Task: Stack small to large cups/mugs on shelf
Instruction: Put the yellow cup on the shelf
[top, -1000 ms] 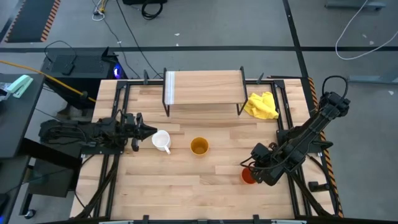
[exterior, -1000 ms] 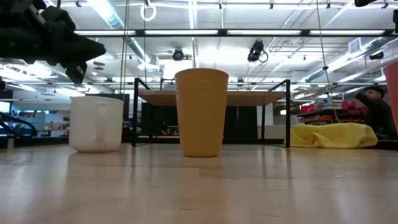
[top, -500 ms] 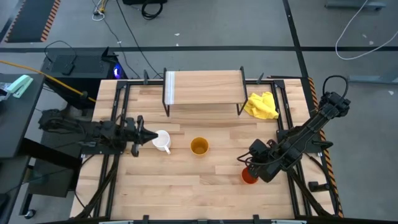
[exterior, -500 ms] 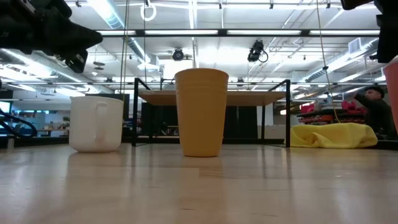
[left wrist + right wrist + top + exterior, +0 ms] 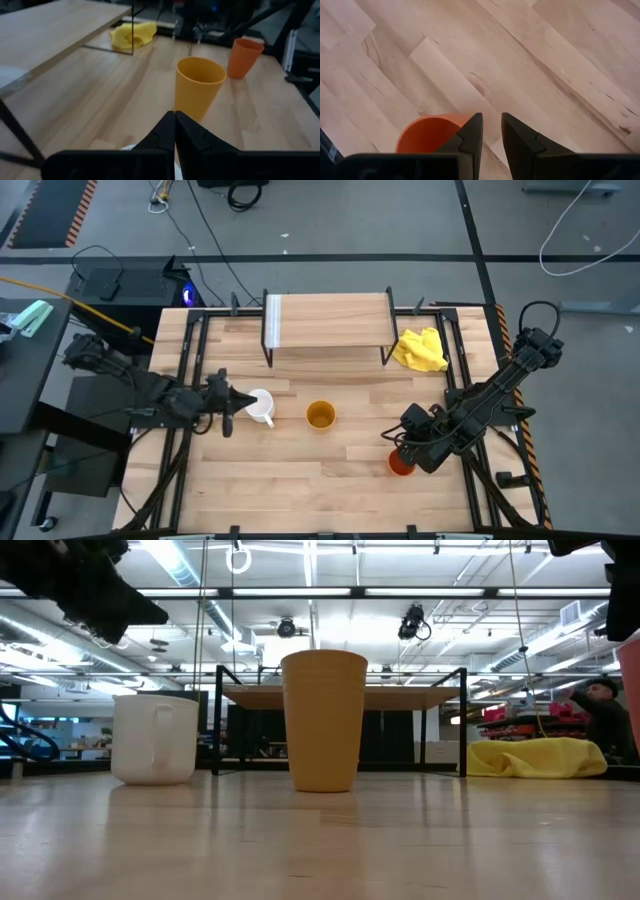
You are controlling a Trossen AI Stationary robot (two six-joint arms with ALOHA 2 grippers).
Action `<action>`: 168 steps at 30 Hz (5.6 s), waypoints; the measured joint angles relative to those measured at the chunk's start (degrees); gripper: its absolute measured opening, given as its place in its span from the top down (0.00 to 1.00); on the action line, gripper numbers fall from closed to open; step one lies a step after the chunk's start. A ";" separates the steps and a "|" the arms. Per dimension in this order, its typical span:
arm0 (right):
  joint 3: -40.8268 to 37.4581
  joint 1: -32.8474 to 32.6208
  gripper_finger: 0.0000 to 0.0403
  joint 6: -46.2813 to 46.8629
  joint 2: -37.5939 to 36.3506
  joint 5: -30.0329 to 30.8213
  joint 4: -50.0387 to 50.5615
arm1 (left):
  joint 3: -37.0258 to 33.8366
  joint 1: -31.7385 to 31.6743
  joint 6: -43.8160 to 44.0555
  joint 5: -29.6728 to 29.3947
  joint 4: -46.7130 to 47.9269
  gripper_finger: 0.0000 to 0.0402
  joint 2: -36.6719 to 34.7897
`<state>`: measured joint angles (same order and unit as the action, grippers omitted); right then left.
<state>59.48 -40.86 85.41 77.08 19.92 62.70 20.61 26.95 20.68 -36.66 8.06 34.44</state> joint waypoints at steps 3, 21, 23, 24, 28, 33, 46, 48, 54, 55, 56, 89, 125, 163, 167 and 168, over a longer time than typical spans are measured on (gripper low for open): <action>0.00 0.00 0.80 -0.44 0.00 0.00 0.00 | 3.73 1.58 3.29 -1.56 5.19 0.97 3.24; 0.00 8.08 0.80 -16.30 0.00 -0.53 -9.25 | 13.22 2.92 22.73 -3.66 27.49 0.97 10.99; 0.20 10.48 0.80 -19.29 0.01 -1.09 -10.02 | 13.22 2.92 23.46 -3.65 27.89 0.97 10.97; 0.71 11.59 0.80 -20.66 0.04 -1.32 -9.95 | 13.22 2.91 23.74 -3.65 28.19 0.97 10.94; 4.92 16.13 0.80 -27.51 0.04 -1.57 -10.01 | 13.22 2.91 23.85 -3.64 28.91 0.96 10.94; 12.98 21.29 0.80 -36.23 0.04 -0.63 -10.28 | 13.22 2.91 23.83 -3.64 28.89 0.96 10.94; 22.62 30.82 0.80 -46.52 0.26 -3.13 -10.29 | 13.22 2.91 24.16 -3.61 29.84 0.95 10.94; 22.67 32.01 0.80 -47.44 0.26 -4.33 -11.92 | 13.22 2.91 24.96 -3.61 29.97 0.94 10.94; 22.78 34.73 0.80 -51.29 1.48 -9.29 -17.04 | 13.22 2.89 27.94 -3.49 30.89 0.96 10.94; 22.75 34.82 0.80 -51.41 2.45 -10.14 -16.36 | 13.22 2.89 28.21 -3.07 30.87 0.97 10.94; 22.75 34.81 0.80 -51.46 3.28 -10.97 -16.25 | 13.22 2.89 28.20 -2.53 30.79 0.97 10.94; 22.67 39.91 0.87 -69.42 20.66 -21.80 -34.49 | 13.20 2.74 32.78 -2.76 36.21 0.96 10.99; -7.52 30.12 0.86 -59.73 6.91 -10.25 -44.26 | 13.17 -13.44 8.64 21.11 -15.10 0.88 38.89; -7.15 31.74 0.80 -61.74 13.81 -13.82 -54.00 | 13.13 -13.94 7.12 24.60 -23.82 0.83 46.86; -7.15 31.74 0.80 -62.01 13.84 -13.83 -54.16 | 13.15 -14.21 7.12 25.30 -25.10 0.83 47.90; -7.15 31.74 0.80 -62.03 13.81 -13.81 -54.32 | 13.15 -14.35 7.13 25.78 -25.29 0.83 48.05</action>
<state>52.34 -9.13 23.37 90.89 6.11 8.38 33.76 12.60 27.81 -10.87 -17.23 82.49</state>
